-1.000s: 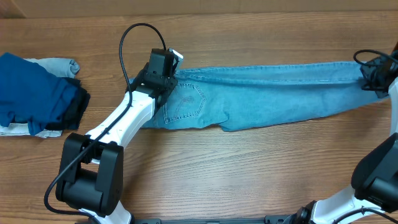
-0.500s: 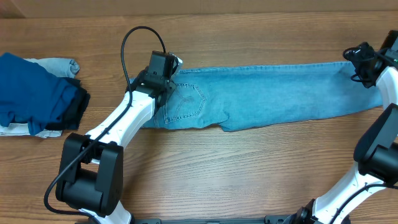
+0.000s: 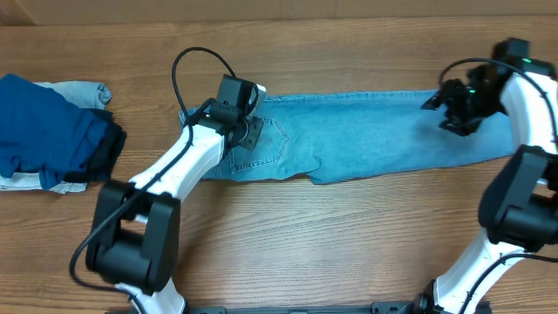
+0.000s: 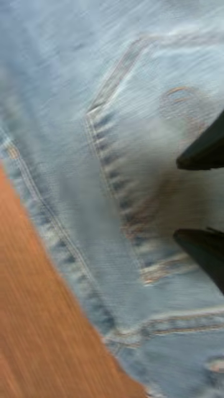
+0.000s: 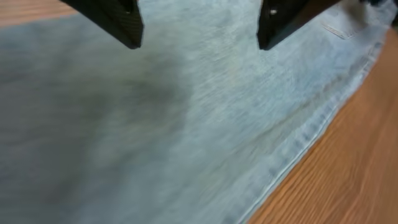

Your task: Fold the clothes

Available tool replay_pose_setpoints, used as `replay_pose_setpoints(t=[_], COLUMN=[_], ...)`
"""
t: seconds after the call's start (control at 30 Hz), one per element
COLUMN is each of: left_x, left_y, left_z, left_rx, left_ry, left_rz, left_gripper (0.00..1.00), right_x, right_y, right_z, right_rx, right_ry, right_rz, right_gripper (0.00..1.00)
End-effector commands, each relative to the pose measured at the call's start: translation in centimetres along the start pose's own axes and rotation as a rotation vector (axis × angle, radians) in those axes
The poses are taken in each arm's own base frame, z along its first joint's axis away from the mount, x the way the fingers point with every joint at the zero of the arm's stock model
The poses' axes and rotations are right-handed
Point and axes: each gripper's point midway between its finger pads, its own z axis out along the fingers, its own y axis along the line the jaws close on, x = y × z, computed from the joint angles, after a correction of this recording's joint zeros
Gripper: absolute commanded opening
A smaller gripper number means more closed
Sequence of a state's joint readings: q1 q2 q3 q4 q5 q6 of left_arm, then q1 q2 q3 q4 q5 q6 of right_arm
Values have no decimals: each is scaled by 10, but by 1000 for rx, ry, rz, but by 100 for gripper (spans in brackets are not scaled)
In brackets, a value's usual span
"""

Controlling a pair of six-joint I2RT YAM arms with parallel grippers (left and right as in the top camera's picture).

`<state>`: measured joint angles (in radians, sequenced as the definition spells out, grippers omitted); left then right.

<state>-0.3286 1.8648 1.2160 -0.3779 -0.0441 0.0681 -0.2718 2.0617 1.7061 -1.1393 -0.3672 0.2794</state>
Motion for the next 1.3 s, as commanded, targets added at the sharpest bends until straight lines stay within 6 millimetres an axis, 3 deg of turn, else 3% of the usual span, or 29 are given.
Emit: replay_pose_setpoints(t=[0.0, 0.07, 0.1, 0.2, 0.27, 0.33, 0.43, 0.53, 0.6, 0.67, 0.77, 0.83, 0.93, 1.0, 1.1, 1.17, 1.27], left_x=[21, 21, 17, 17, 21, 26, 29, 29, 14, -16, -43, -22, 20, 46, 70, 69, 59], left_y=[11, 23, 33, 55, 63, 61, 60, 75, 79, 77, 35, -11, -55, -64, -55, -43, -23], left_z=[39, 45, 46, 46, 45, 45, 45, 41, 23, -14, -71, -83, -63, -45, -19, -11, -5], left_rx=[28, -3, -15, -41, -45, -38, -37, -98, -96, -83, 76, 163, 194, 183, 150, 81, -28], left_ry=[65, 58, 38, 25, 34, 55, 70, 78, 85, 64, 37, 135, 238, 273, 250, 212, 159], left_rz=[-66, -79, -97, -154, -170, -169, -144, -149, -106, -89, -117, -136, -83, -97, -120, -115, -102], left_gripper=[28, 30, 30, 29, 29, 29, 29, 28, 27, 29, 31, 29, 29, 30, 30, 31, 31], right_x=[14, 19, 20, 19, 15, 16, 46, 67, 57, 40, 42, 67, 99, 121, 152, 171, 185], right_y=[22, 28, 29, 17, -3, -38, -65, -82, -75, -50, -6, 24, 47, 59, 65, 69, 55], right_z=[5, 19, 27, 49, 66, 76, 96, 102, 88, 55, -3, -27, -11, 4, 38, 63, 97], right_rx=[54, 63, 61, 65, 120, 245, 288, 319, 295, 229, 132, 81, 81, 80, 85, 39, 55], right_ry=[-21, -28, -34, -60, -110, -161, -93, -39, -84, -182, -305, -316, -236, -179, -87, -33, -2], right_rz=[-105, -95, -83, -34, -36, 63, 105, 128, 113, 54, -59, -130, -215, -273, -347, -442, -459], right_gripper=[53, 43, 33, 26, 24, 11, 9, 8, 8, 10, 11, 13, 14, 16, 18, 18, 19])
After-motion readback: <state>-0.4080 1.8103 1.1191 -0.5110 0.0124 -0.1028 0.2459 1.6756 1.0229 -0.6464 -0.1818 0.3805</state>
